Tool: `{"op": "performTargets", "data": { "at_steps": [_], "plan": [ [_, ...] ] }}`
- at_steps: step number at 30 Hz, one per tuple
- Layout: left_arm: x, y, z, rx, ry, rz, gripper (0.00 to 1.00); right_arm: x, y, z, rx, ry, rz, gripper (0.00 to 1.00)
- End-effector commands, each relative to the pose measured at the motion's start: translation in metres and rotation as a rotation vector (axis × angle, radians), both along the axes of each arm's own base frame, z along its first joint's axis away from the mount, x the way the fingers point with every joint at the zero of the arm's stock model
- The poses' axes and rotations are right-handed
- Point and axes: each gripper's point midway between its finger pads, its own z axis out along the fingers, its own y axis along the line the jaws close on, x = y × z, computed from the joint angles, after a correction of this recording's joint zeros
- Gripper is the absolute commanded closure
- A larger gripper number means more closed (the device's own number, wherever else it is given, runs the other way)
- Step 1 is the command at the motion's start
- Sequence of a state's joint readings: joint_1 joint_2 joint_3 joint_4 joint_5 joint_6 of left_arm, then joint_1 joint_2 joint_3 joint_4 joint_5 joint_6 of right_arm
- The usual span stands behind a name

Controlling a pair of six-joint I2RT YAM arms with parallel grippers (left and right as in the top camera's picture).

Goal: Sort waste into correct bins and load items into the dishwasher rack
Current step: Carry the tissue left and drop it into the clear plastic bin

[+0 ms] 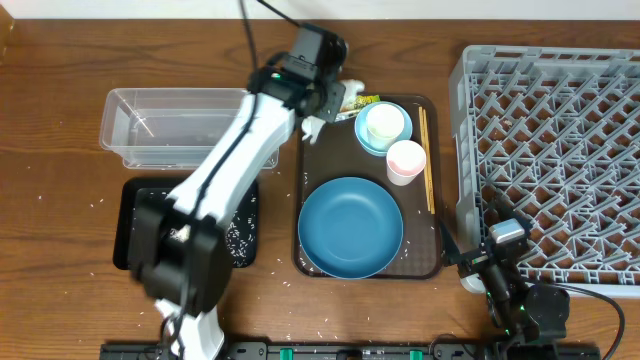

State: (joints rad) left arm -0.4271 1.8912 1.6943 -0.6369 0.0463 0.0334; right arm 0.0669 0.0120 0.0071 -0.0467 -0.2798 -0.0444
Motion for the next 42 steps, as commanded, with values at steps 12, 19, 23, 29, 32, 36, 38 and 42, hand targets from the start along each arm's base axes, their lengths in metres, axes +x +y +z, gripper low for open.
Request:
{"op": "performTargets", "data": {
  "at_steps": [12,19,23,29,32,36,38,42],
  "plan": [
    [0.004,0.128,0.09,-0.08,-0.142,0.443,0.94,-0.002,0.006,-0.001,0.002,0.002,0.023,0.01],
    [-0.002,0.206,0.069,-0.215,-0.034,0.83,0.94,-0.002,0.006,-0.001,0.002,0.002,0.024,0.01],
    [-0.016,0.24,0.056,-0.328,0.039,1.092,0.94,-0.002,0.006,-0.001,0.002,0.002,0.023,0.01],
    [-0.035,0.267,0.045,-0.423,0.106,1.337,0.94,-0.002,0.006,-0.001,0.002,0.002,0.023,0.01],
    [-0.038,0.268,0.043,-0.441,0.12,1.379,0.94,-0.002,0.006,-0.001,0.002,0.002,0.023,0.01],
    [-0.041,0.268,0.041,-0.441,0.13,1.391,0.94,-0.002,0.006,-0.001,0.002,0.002,0.023,0.01],
    [-0.041,0.268,0.041,-0.44,0.131,1.391,0.94,-0.002,0.006,-0.001,0.002,0.002,0.023,0.01],
    [-0.041,0.268,0.04,-0.439,0.132,1.391,0.83,-0.002,0.006,-0.001,0.002,0.002,0.024,0.01]
  ]
}}
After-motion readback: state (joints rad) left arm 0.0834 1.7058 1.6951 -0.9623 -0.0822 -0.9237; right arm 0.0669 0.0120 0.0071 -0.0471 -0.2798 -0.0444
